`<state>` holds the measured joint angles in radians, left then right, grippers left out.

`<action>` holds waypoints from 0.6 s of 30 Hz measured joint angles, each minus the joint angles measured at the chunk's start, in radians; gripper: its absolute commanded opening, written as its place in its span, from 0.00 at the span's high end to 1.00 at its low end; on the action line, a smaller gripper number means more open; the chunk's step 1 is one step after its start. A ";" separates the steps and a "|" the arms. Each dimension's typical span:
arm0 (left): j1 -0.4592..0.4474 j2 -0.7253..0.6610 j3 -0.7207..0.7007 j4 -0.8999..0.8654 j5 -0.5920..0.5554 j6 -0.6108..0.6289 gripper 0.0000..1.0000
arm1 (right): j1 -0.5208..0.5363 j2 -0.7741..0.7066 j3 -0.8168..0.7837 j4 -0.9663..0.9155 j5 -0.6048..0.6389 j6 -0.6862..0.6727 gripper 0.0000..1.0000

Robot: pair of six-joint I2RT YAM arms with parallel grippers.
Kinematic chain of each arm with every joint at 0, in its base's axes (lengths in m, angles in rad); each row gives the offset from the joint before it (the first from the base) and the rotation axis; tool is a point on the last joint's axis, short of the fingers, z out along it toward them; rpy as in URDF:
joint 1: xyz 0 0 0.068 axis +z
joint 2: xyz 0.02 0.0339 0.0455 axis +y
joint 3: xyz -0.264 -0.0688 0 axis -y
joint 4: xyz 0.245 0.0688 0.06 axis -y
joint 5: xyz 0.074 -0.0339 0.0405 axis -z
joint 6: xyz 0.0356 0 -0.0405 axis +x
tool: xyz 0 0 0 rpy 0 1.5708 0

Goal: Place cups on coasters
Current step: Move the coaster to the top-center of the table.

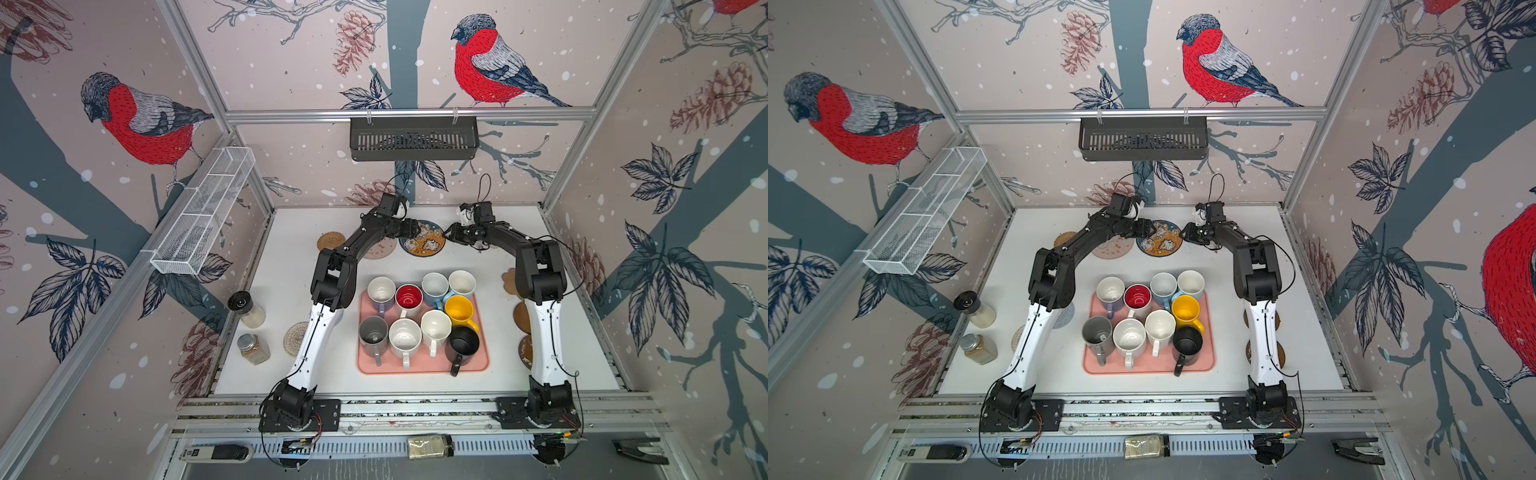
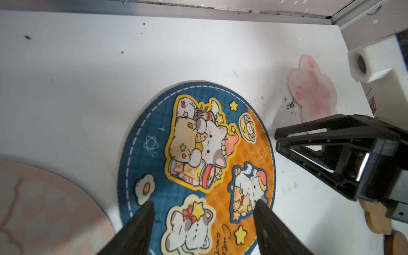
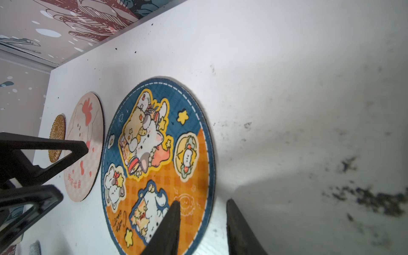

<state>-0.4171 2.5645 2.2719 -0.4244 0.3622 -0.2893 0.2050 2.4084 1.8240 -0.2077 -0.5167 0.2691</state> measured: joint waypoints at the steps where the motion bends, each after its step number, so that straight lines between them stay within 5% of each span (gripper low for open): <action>1: -0.001 -0.005 0.000 -0.005 0.000 0.002 0.28 | 0.000 0.000 0.000 0.000 0.002 0.000 0.62; 7: 0.003 -0.040 -0.004 -0.029 -0.039 0.011 0.28 | 0.005 0.008 0.029 -0.025 0.011 -0.001 0.60; 11: 0.011 -0.108 -0.063 -0.034 -0.057 0.017 0.10 | 0.011 0.004 0.036 -0.036 0.011 -0.002 0.49; 18: 0.025 -0.292 -0.235 -0.004 -0.081 0.054 0.08 | -0.002 -0.048 0.108 -0.071 0.013 -0.002 0.42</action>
<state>-0.3920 2.2726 2.0369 -0.4282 0.2810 -0.2356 0.2028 2.3600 1.9316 -0.2787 -0.5037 0.2676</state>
